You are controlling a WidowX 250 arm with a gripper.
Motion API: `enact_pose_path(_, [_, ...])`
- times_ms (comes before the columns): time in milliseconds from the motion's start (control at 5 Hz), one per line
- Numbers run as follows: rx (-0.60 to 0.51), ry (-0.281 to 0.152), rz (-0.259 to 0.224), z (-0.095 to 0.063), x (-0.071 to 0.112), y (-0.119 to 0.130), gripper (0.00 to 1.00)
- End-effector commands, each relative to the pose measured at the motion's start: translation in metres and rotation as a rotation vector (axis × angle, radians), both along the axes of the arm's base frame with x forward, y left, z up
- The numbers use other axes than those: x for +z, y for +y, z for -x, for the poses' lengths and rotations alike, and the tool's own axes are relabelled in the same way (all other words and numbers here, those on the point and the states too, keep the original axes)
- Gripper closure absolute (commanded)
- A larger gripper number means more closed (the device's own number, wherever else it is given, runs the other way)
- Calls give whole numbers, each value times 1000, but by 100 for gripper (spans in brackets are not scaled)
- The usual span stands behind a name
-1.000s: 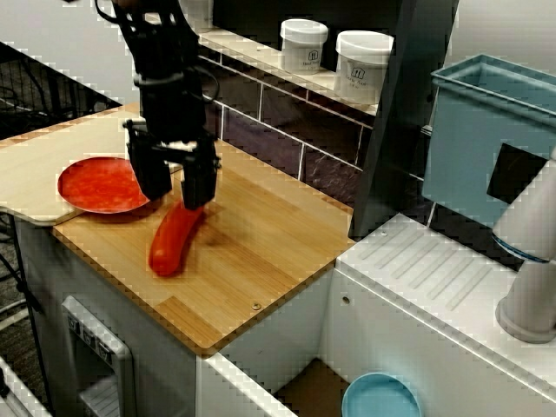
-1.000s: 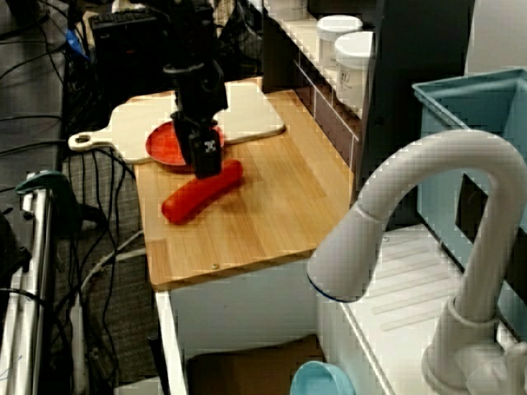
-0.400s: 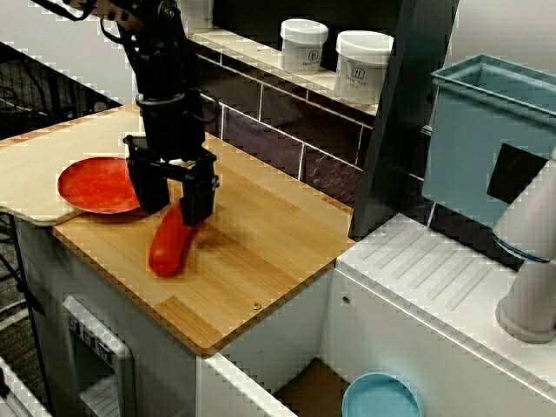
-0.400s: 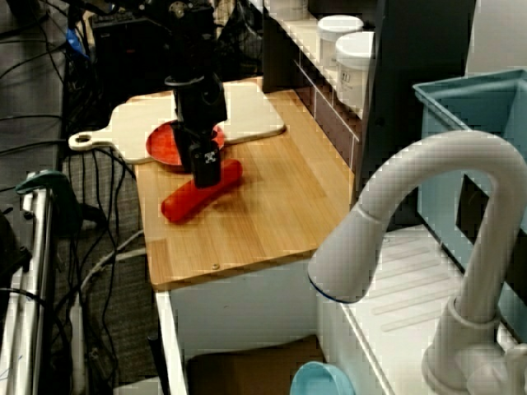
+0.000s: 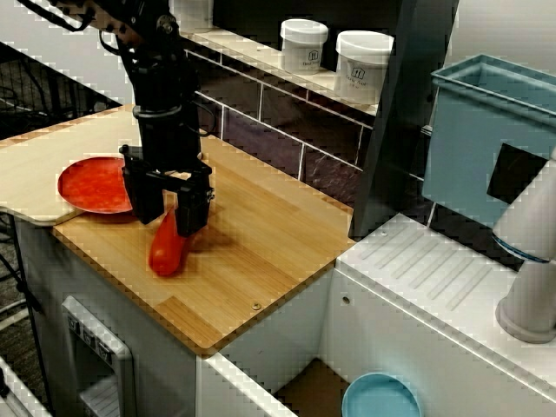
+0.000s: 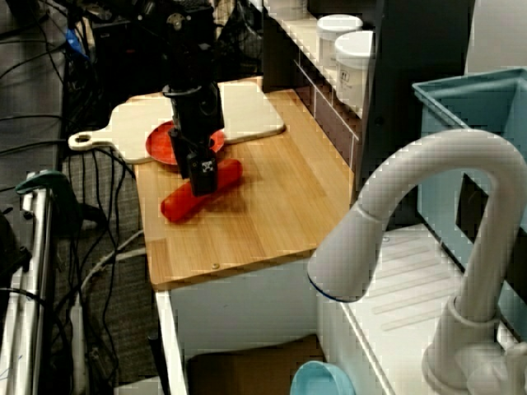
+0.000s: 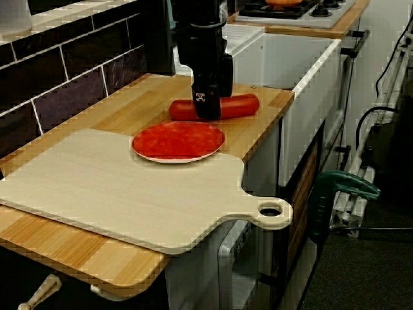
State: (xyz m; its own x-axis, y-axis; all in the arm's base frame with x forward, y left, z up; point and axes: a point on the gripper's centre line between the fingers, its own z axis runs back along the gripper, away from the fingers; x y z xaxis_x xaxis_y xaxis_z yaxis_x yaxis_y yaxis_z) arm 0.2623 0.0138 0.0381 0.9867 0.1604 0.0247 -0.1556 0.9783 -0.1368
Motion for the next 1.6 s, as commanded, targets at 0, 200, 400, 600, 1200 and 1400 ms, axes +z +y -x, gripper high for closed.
enact_pose_path(0, [-3, -14, -9, 2, -4, -2, 0])
enact_pose_path(200, [-3, -20, 0, 1, -5, -2, 100])
enact_pose_path(400, [1, -20, 1, 1, -5, 0, 100])
enact_pose_path(600, [-5, -21, 13, 3, 3, 1, 100])
enact_pose_path(1200, [-15, -46, 74, 11, 46, 23, 100])
enact_pose_path(1400, [10, -43, 79, 11, 47, 37, 100])
